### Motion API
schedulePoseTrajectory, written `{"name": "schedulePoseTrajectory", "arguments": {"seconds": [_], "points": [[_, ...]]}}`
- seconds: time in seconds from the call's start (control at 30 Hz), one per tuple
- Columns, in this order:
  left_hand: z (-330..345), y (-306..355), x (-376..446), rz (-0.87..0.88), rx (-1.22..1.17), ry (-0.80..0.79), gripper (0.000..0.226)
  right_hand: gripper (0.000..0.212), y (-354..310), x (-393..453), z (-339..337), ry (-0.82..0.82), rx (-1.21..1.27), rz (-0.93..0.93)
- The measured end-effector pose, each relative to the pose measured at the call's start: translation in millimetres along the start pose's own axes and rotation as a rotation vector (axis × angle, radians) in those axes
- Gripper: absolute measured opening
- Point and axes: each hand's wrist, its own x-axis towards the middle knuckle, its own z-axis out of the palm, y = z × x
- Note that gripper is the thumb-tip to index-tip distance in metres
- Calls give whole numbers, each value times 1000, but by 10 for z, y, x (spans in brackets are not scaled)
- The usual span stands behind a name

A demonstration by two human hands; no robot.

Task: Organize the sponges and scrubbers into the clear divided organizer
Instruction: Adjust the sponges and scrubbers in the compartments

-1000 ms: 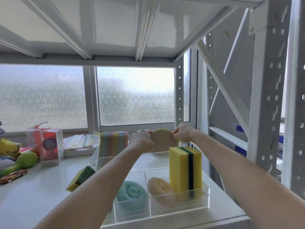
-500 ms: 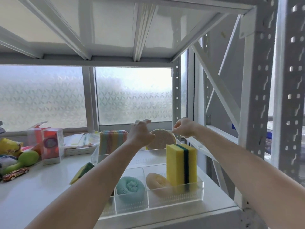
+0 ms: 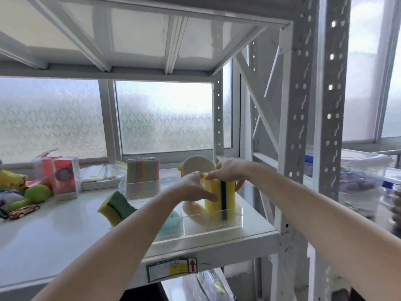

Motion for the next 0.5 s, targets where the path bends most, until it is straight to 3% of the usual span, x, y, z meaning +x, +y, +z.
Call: {"name": "schedulePoseTrajectory", "arguments": {"seconds": [0.3,0.5], "points": [[133,-42,89,33,84,41,87,58,63,-52,15,-9,29,3],[146,-49,136,32,70,52,79,55,70,-82,25,-18,53,3]]}}
